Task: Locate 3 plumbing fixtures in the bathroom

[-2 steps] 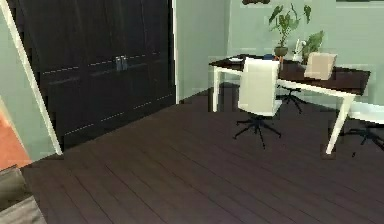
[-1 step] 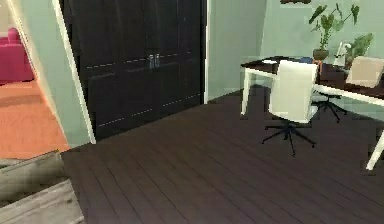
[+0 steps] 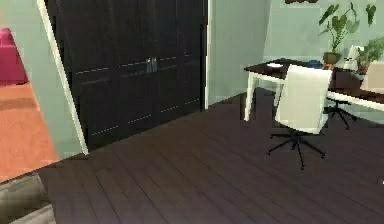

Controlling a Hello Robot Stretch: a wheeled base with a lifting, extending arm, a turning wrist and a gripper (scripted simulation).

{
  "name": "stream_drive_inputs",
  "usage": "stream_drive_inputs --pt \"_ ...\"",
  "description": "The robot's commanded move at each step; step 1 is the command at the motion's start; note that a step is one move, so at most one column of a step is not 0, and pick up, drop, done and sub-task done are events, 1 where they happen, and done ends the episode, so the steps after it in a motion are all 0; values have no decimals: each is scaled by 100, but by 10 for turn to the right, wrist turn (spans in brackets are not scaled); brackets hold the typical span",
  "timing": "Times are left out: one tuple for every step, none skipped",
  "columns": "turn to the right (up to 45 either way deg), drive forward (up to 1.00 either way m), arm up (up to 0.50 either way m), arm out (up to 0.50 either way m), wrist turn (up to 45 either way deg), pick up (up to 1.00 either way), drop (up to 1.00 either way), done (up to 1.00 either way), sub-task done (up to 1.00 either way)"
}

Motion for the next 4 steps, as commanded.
stream_drive_inputs --pt "450 0 0 0 0 0 0 0 0" --pt "0 20 0 0 0 0 0 0 0" --pt "-360 0 0 0 0 0 0 0 0" --pt "0 50 0 0 0 0 0 0 0"
